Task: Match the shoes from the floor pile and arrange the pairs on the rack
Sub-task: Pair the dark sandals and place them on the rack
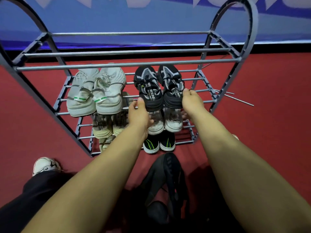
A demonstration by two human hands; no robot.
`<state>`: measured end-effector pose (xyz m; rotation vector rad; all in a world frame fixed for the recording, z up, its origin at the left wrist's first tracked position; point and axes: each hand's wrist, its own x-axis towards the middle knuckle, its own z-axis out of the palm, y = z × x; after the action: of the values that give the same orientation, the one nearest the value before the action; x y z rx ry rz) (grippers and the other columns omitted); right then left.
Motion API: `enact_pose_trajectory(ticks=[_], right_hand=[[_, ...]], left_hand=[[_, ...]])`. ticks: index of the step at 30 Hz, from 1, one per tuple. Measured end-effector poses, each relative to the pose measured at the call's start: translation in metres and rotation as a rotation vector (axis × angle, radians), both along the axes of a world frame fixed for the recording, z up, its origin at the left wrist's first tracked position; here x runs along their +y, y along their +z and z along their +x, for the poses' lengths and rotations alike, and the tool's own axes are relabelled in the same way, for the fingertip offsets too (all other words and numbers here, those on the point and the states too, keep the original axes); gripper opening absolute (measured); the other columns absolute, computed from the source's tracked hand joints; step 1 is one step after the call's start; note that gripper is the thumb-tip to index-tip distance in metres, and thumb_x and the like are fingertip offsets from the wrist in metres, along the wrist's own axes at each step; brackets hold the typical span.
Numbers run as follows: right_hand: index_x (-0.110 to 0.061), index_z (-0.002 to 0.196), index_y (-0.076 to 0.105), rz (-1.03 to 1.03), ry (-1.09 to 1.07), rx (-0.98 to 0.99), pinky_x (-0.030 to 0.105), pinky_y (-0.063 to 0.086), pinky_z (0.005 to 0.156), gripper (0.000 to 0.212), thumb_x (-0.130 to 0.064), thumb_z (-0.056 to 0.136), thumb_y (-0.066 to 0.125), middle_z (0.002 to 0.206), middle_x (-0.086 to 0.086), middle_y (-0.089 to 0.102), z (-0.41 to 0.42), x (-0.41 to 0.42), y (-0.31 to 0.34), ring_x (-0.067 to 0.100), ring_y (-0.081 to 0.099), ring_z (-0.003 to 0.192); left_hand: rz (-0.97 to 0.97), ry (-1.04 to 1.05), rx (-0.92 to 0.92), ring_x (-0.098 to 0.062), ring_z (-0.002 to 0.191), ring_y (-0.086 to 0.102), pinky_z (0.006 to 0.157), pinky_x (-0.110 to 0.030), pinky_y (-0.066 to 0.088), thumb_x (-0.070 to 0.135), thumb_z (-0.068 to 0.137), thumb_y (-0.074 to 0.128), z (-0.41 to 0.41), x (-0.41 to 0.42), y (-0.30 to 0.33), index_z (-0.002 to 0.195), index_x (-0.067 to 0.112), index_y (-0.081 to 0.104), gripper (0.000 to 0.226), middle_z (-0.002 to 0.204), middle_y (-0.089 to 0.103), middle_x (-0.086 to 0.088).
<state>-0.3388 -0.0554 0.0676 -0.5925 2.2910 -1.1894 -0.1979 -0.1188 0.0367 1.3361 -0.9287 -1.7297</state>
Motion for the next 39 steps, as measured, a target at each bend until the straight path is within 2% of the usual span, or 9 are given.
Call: enact_pose_trajectory(ticks=[5, 8, 12, 17, 22, 27, 32, 37, 39], right_hand=[[-0.017, 0.141, 0.045, -0.033, 0.002, 0.387, 0.032, 0.039, 0.100, 0.047, -0.021, 0.094, 0.044, 0.142, 0.007, 0.047, 0.016, 0.028, 0.008, 0.026, 0.053, 0.121], [-0.020, 0.120, 0.061, -0.147, 0.049, 0.582, 0.027, 0.042, 0.089, 0.034, -0.016, 0.091, 0.045, 0.115, 0.002, 0.067, 0.026, 0.047, 0.014, 0.021, 0.061, 0.105], [-0.027, 0.094, 0.070, -0.112, 0.244, 0.571, 0.031, 0.049, 0.071, 0.028, -0.019, 0.084, 0.045, 0.077, -0.004, 0.071, 0.056, 0.066, 0.010, 0.021, 0.064, 0.073], [-0.028, 0.095, 0.070, 0.125, 0.616, 0.342, 0.034, 0.056, 0.078, 0.029, -0.017, 0.084, 0.045, 0.084, -0.005, 0.075, 0.108, 0.075, -0.041, 0.017, 0.068, 0.078], [-0.015, 0.112, 0.069, 0.575, 0.884, 0.365, 0.035, 0.049, 0.095, 0.031, -0.020, 0.091, 0.048, 0.120, 0.009, 0.069, 0.162, 0.072, -0.126, 0.030, 0.062, 0.113], [-0.021, 0.133, 0.051, 0.802, 0.888, 0.352, 0.044, 0.046, 0.100, 0.047, -0.012, 0.087, 0.051, 0.139, 0.012, 0.049, 0.202, 0.100, -0.214, 0.035, 0.047, 0.126], [-0.030, 0.153, 0.022, 0.755, 1.097, 0.502, 0.051, 0.025, 0.113, 0.062, -0.007, 0.096, 0.033, 0.164, -0.006, 0.001, 0.214, 0.103, -0.255, 0.029, 0.001, 0.150], [-0.032, 0.155, 0.009, 0.743, 1.154, 0.510, 0.051, 0.017, 0.115, 0.090, -0.038, 0.083, 0.062, 0.164, -0.009, 0.003, 0.206, 0.106, -0.280, 0.028, -0.001, 0.151], [-0.035, 0.154, 0.012, 0.739, 1.129, 0.543, 0.051, 0.021, 0.112, 0.073, -0.030, 0.093, 0.051, 0.161, -0.005, 0.013, 0.210, 0.102, -0.284, 0.031, 0.006, 0.149]], left_hand=[[-0.134, -0.082, -0.166, -0.022, 0.068, 0.054, 0.064, -0.041, 0.050, 0.028, 0.075, 0.051, 0.037, 0.018, -0.013, 0.129, 0.022, 0.047, 0.054, 0.112, 0.066, -0.012], [-0.178, -0.230, -0.255, -0.020, 0.057, 0.049, 0.052, -0.028, 0.039, 0.014, 0.079, 0.055, 0.072, 0.040, -0.027, 0.104, 0.010, 0.061, 0.026, 0.073, 0.065, -0.003], [-0.191, -0.454, -0.538, -0.012, 0.054, 0.040, 0.052, -0.021, 0.035, 0.008, 0.088, 0.055, 0.142, 0.072, -0.075, 0.069, 0.018, 0.057, 0.021, 0.061, 0.051, 0.002], [0.071, -0.528, -0.732, -0.010, 0.038, 0.036, 0.045, -0.017, 0.031, 0.005, 0.091, 0.049, 0.241, 0.099, -0.133, 0.060, 0.019, 0.053, 0.034, 0.052, 0.045, 0.000], [0.050, -0.566, -0.781, -0.026, 0.078, 0.059, 0.078, -0.038, 0.053, 0.006, 0.089, 0.059, 0.250, 0.099, -0.144, 0.081, 0.018, 0.057, 0.015, 0.071, 0.061, -0.009], [-0.006, -0.572, -0.813, -0.039, 0.087, 0.068, 0.082, -0.043, 0.053, 0.009, 0.090, 0.058, 0.244, 0.091, -0.161, 0.095, 0.016, 0.063, 0.010, 0.094, 0.070, -0.027], [-0.003, -0.606, -0.935, -0.017, 0.081, 0.060, 0.073, -0.017, 0.045, 0.006, 0.082, 0.064, 0.268, 0.087, -0.183, 0.090, 0.019, 0.063, 0.015, 0.085, 0.064, 0.001], [-0.042, -0.658, -1.177, -0.029, 0.103, 0.066, 0.088, -0.030, 0.048, 0.013, 0.080, 0.060, 0.280, 0.066, -0.189, 0.117, 0.012, 0.065, 0.037, 0.114, 0.068, -0.012], [-0.019, -0.636, -1.202, -0.034, 0.106, 0.064, 0.092, -0.036, 0.049, 0.012, 0.082, 0.058, 0.278, 0.056, -0.188, 0.117, 0.007, 0.063, 0.036, 0.116, 0.067, -0.020]])
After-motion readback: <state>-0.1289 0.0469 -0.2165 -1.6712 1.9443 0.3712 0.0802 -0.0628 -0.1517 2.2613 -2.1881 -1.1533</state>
